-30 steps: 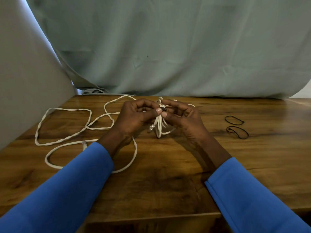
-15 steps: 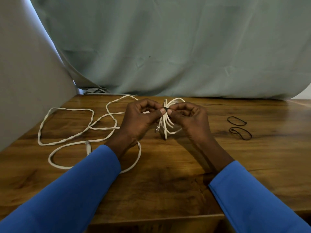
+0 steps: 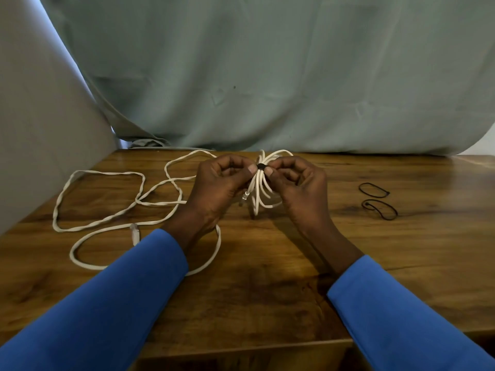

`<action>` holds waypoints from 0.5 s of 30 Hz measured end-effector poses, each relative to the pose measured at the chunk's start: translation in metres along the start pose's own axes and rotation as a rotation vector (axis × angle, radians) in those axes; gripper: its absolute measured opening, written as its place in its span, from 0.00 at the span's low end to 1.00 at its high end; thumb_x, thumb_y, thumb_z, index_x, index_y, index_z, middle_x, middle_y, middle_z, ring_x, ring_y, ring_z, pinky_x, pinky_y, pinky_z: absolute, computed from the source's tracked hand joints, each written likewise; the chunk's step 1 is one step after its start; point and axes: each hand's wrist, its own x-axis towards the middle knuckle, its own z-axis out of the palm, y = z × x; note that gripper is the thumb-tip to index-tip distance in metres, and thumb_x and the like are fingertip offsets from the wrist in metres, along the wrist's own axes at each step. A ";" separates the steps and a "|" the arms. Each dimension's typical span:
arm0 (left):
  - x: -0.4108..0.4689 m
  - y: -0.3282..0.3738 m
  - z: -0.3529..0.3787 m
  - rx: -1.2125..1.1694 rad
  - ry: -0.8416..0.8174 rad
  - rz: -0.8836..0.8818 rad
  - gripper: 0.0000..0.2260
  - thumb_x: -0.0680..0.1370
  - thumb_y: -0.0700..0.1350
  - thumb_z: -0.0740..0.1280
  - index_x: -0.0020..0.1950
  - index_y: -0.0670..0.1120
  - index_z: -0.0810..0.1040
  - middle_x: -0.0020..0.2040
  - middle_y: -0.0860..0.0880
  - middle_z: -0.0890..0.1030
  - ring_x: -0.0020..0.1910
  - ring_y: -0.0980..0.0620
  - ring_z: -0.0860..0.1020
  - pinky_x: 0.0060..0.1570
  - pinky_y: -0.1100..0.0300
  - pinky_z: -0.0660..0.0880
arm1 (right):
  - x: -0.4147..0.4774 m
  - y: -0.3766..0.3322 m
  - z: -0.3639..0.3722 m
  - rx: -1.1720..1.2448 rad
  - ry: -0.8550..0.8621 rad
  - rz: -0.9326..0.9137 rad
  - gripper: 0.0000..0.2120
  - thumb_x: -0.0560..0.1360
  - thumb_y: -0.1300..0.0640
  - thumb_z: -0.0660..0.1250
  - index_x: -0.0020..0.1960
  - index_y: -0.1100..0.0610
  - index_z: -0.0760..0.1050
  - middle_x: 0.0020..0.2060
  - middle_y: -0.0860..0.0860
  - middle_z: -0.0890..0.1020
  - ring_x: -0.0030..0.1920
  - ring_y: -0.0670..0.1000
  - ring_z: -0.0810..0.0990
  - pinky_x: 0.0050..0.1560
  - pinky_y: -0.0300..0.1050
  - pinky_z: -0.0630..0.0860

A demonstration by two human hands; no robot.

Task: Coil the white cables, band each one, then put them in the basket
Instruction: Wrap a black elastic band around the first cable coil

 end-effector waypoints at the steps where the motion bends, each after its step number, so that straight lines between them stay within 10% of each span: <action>1: 0.001 -0.001 0.000 0.022 -0.001 0.019 0.03 0.77 0.35 0.73 0.50 0.40 0.84 0.45 0.41 0.87 0.43 0.47 0.85 0.47 0.55 0.83 | 0.000 0.000 0.001 -0.004 0.004 -0.008 0.04 0.75 0.70 0.73 0.49 0.68 0.80 0.46 0.63 0.85 0.46 0.55 0.87 0.49 0.48 0.83; 15: 0.005 -0.006 -0.002 0.140 0.018 0.133 0.04 0.77 0.35 0.73 0.48 0.43 0.84 0.45 0.42 0.87 0.44 0.46 0.86 0.46 0.54 0.83 | -0.004 0.002 0.007 0.102 0.041 0.100 0.04 0.78 0.68 0.70 0.52 0.67 0.82 0.46 0.62 0.87 0.45 0.56 0.87 0.50 0.51 0.84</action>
